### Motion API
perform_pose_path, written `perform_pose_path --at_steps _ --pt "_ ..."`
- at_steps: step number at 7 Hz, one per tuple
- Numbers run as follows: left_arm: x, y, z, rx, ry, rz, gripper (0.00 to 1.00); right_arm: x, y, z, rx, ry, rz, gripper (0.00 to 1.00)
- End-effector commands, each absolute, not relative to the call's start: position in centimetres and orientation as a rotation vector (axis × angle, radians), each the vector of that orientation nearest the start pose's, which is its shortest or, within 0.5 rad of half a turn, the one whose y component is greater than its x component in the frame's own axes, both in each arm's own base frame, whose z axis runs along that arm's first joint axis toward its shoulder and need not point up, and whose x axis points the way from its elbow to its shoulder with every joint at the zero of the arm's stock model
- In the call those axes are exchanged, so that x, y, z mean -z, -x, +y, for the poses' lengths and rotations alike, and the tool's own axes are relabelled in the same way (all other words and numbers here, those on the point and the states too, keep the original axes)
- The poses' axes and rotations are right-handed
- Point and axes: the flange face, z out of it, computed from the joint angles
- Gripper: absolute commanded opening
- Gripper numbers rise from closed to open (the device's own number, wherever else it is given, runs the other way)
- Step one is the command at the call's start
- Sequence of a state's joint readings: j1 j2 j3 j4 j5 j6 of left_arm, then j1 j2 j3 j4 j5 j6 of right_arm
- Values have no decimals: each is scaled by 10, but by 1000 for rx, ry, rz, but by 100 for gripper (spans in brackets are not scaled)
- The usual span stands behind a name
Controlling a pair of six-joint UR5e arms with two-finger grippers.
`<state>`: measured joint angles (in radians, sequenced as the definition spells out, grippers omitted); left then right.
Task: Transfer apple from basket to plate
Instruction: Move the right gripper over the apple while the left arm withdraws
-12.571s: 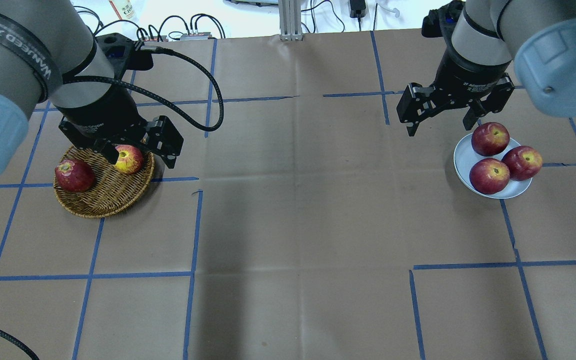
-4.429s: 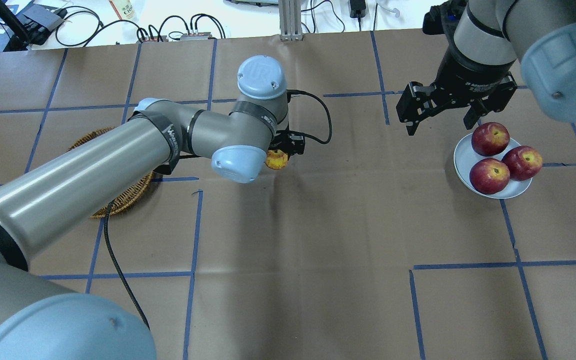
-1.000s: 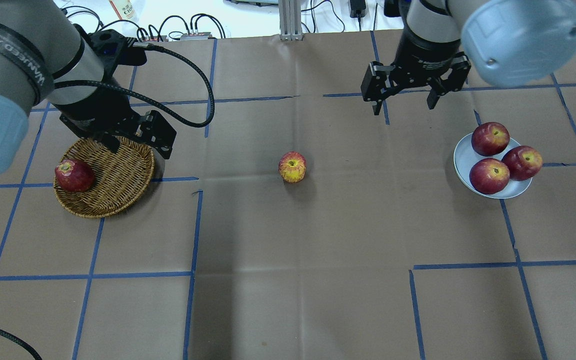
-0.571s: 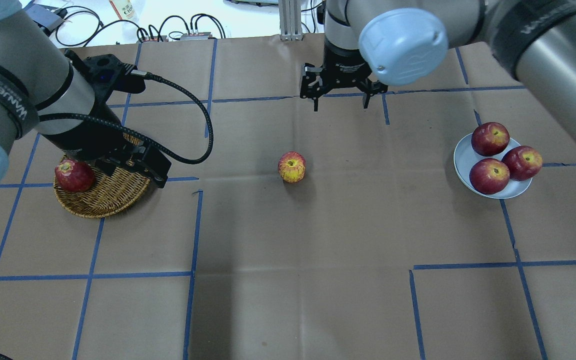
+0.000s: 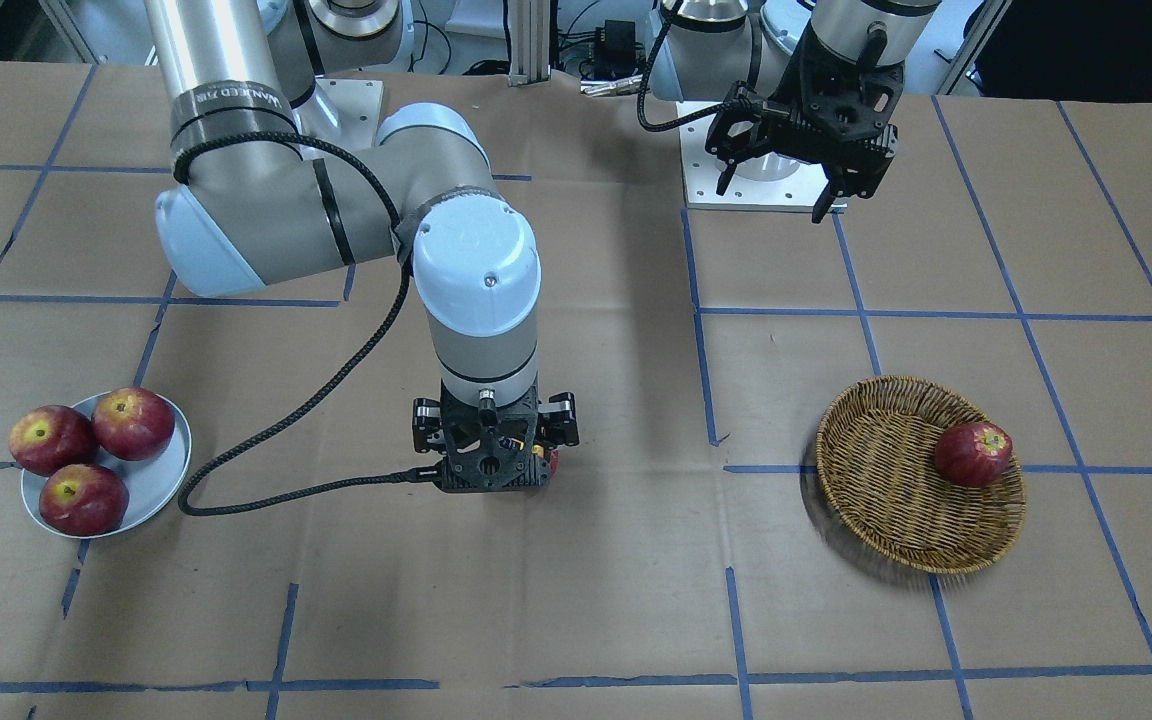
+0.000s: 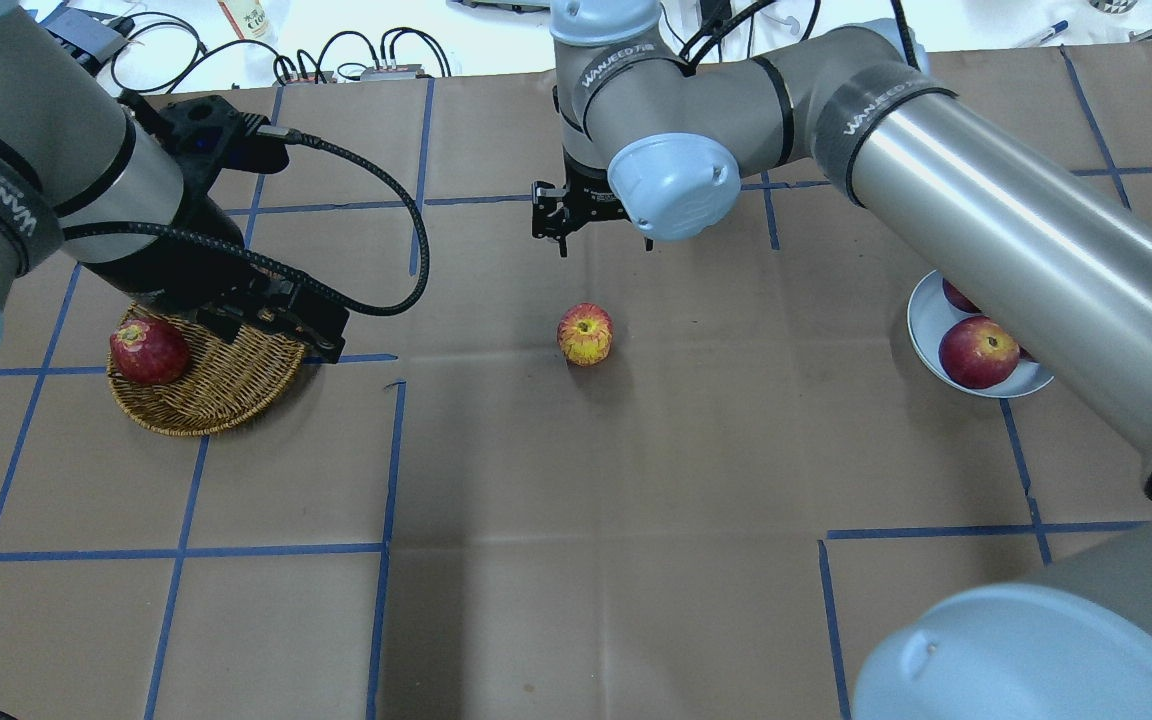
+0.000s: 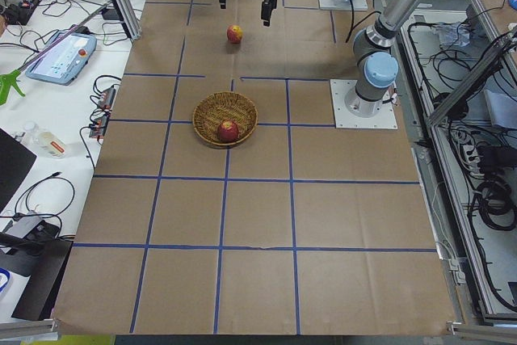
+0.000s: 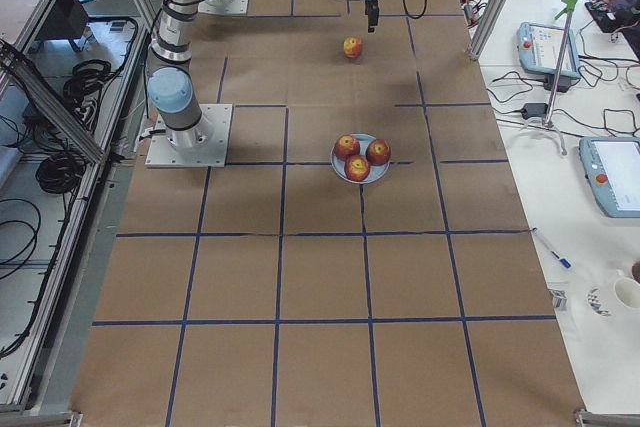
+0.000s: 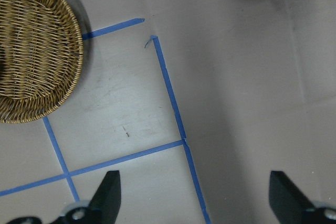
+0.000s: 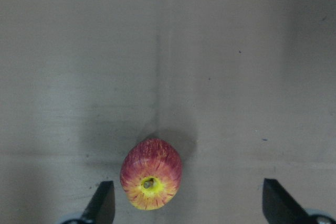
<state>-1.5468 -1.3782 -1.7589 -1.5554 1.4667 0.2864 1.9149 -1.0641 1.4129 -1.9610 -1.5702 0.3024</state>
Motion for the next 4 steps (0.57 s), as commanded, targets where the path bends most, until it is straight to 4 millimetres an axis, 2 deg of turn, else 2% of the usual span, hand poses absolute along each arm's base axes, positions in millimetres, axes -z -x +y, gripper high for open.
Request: perform_pose_path --at_steps 1,2,3,4 --pt "-490 125 -422 63 -308 3124 99 -251 -356 -589 149 76 3105 100" --pt "-493 123 -427 67 -270 3111 99 -238 -354 -580 139 65 3106 100" --pt "-488 124 -445 44 -249 3119 99 -232 -354 -576 147 57 3102 100" --pt "-491 131 -470 60 -271 3139 99 -218 -368 -565 118 95 3109 100"
